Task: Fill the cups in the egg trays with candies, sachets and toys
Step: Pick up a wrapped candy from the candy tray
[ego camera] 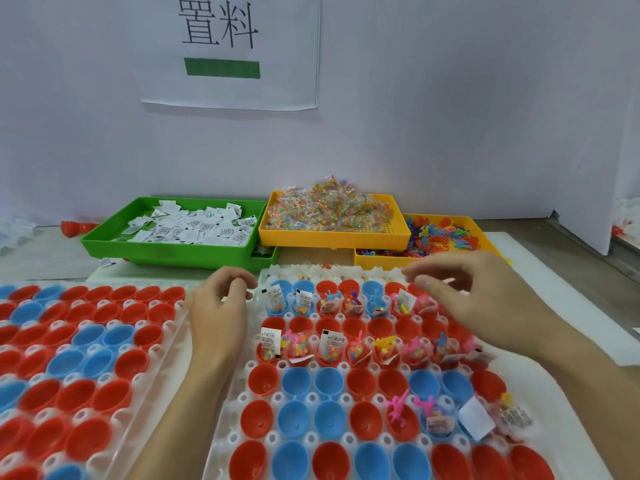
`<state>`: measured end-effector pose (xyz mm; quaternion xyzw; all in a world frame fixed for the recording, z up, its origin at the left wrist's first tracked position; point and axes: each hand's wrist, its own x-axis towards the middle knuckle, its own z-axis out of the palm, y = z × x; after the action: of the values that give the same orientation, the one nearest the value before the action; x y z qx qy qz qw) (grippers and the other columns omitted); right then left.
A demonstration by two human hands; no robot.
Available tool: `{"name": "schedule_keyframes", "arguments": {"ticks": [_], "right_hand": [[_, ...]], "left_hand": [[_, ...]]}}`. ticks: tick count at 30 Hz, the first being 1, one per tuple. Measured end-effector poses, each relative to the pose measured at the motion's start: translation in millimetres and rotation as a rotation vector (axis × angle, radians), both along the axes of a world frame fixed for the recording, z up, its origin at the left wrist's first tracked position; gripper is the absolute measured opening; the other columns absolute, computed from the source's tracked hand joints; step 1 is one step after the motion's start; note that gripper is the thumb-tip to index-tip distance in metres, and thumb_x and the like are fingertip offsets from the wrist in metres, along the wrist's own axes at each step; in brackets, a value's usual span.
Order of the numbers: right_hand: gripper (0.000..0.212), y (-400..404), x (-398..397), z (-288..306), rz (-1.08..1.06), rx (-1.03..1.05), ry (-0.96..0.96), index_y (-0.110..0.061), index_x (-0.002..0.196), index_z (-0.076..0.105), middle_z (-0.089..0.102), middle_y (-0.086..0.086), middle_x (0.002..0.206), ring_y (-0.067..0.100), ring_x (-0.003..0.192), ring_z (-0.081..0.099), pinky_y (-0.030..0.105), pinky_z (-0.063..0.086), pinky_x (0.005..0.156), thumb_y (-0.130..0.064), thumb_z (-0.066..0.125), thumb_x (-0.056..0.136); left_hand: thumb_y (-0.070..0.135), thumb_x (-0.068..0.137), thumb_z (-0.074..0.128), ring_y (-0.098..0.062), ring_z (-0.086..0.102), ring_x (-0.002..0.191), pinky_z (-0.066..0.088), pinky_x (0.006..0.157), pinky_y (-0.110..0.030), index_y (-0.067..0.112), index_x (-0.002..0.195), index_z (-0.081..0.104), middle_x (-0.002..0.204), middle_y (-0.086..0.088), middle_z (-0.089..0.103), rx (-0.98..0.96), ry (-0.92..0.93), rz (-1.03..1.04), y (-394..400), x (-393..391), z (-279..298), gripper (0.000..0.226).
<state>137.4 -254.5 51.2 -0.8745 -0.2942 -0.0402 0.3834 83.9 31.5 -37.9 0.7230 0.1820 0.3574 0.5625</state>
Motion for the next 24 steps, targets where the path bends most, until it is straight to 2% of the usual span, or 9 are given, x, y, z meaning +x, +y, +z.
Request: {"name": "schedule_keyframes", "arguments": {"ticks": [3, 6, 9, 12, 15, 18, 20, 21, 24], "right_hand": [[0.020, 15.0, 35.0, 8.7, -0.022, 0.016, 0.030, -0.033, 0.107, 0.071, 0.072, -0.018, 0.102, -0.004, 0.095, 0.067, 0.013, 0.051, 0.083, -0.018, 0.062, 0.097], [0.021, 40.6, 76.4, 15.4, -0.041, -0.068, 0.040, -0.023, 0.118, 0.069, 0.071, -0.008, 0.114, 0.008, 0.105, 0.065, 0.025, 0.050, 0.092, -0.018, 0.058, 0.100], [0.028, 73.9, 112.3, 17.5, -0.053, -0.172, 0.019, -0.015, 0.126, 0.065, 0.067, 0.000, 0.123, 0.015, 0.108, 0.061, 0.031, 0.049, 0.096, -0.020, 0.058, 0.100], [0.031, 102.7, 136.2, 12.2, -0.020, -0.219, 0.006, -0.016, 0.126, 0.064, 0.065, 0.004, 0.119, 0.017, 0.103, 0.060, 0.028, 0.048, 0.086, -0.023, 0.064, 0.096], [0.037, 130.7, 149.7, 4.5, 0.000, -0.282, -0.058, -0.020, 0.130, 0.060, 0.061, 0.006, 0.120, 0.017, 0.098, 0.055, 0.028, 0.042, 0.080, -0.025, 0.068, 0.094], [0.045, 149.5, 156.0, -2.1, 0.005, -0.353, -0.074, -0.021, 0.136, 0.056, 0.058, 0.008, 0.135, 0.024, 0.116, 0.054, 0.036, 0.047, 0.094, -0.028, 0.068, 0.093], [0.043, 154.6, 158.6, -6.3, -0.001, -0.404, -0.071, -0.023, 0.134, 0.058, 0.056, 0.009, 0.140, 0.027, 0.125, 0.053, 0.040, 0.047, 0.101, -0.029, 0.069, 0.093], [0.037, 154.9, 160.1, -6.5, -0.009, -0.400, -0.062, -0.025, 0.128, 0.061, 0.057, 0.010, 0.138, 0.027, 0.121, 0.056, 0.039, 0.049, 0.099, -0.028, 0.070, 0.092], [0.019, 149.5, 164.5, -0.9, -0.003, -0.391, -0.012, -0.028, 0.109, 0.066, 0.066, 0.007, 0.118, 0.019, 0.098, 0.061, 0.031, 0.050, 0.078, -0.032, 0.070, 0.091]], "left_hand": [[0.021, 0.077, 0.044, -0.021, 0.063, 0.079, 0.049, 0.068, -0.039, 0.020, 0.071, 0.067, 0.074, 0.004, 0.068, 0.002, 0.000, -0.006, -0.7, -0.1, 0.5, 0.024], [0.021, 0.077, 0.044, -0.020, 0.063, 0.078, 0.049, 0.067, -0.037, 0.019, 0.071, 0.068, 0.073, 0.004, 0.069, 0.000, -0.004, -0.009, -1.7, -0.9, 1.9, 0.024], [0.020, 0.077, 0.045, -0.016, 0.063, 0.077, 0.050, 0.067, -0.036, 0.019, 0.070, 0.068, 0.072, 0.005, 0.069, -0.007, -0.006, -0.007, -1.3, -1.8, 3.3, 0.024], [0.018, 0.080, 0.046, -0.019, 0.064, 0.077, 0.052, 0.069, -0.039, 0.019, 0.071, 0.069, 0.073, 0.003, 0.069, -0.031, -0.009, -0.009, -1.0, -0.1, 3.7, 0.024], [0.017, 0.081, 0.047, -0.018, 0.064, 0.077, 0.051, 0.067, -0.036, 0.019, 0.071, 0.069, 0.072, 0.003, 0.068, -0.045, -0.010, -0.005, 0.6, 0.4, 3.6, 0.024], [0.011, 0.084, 0.049, -0.015, 0.063, 0.076, 0.048, 0.066, -0.031, 0.020, 0.071, 0.068, 0.071, 0.005, 0.067, -0.057, -0.022, -0.009, 1.6, 0.8, 2.6, 0.024], [0.017, 0.080, 0.048, -0.012, 0.062, 0.075, 0.048, 0.066, -0.029, 0.021, 0.070, 0.068, 0.071, 0.007, 0.067, -0.068, -0.024, -0.012, 2.2, 0.8, 2.8, 0.022], [0.018, 0.079, 0.047, -0.011, 0.062, 0.075, 0.048, 0.066, -0.029, 0.021, 0.070, 0.068, 0.071, 0.007, 0.067, -0.071, -0.026, -0.012, 2.4, 1.0, 2.9, 0.022], [0.012, 0.084, 0.049, -0.008, 0.061, 0.073, 0.047, 0.065, -0.028, 0.022, 0.071, 0.067, 0.072, 0.007, 0.068, -0.061, -0.029, -0.018, 3.0, 0.8, 2.0, 0.024]]}}
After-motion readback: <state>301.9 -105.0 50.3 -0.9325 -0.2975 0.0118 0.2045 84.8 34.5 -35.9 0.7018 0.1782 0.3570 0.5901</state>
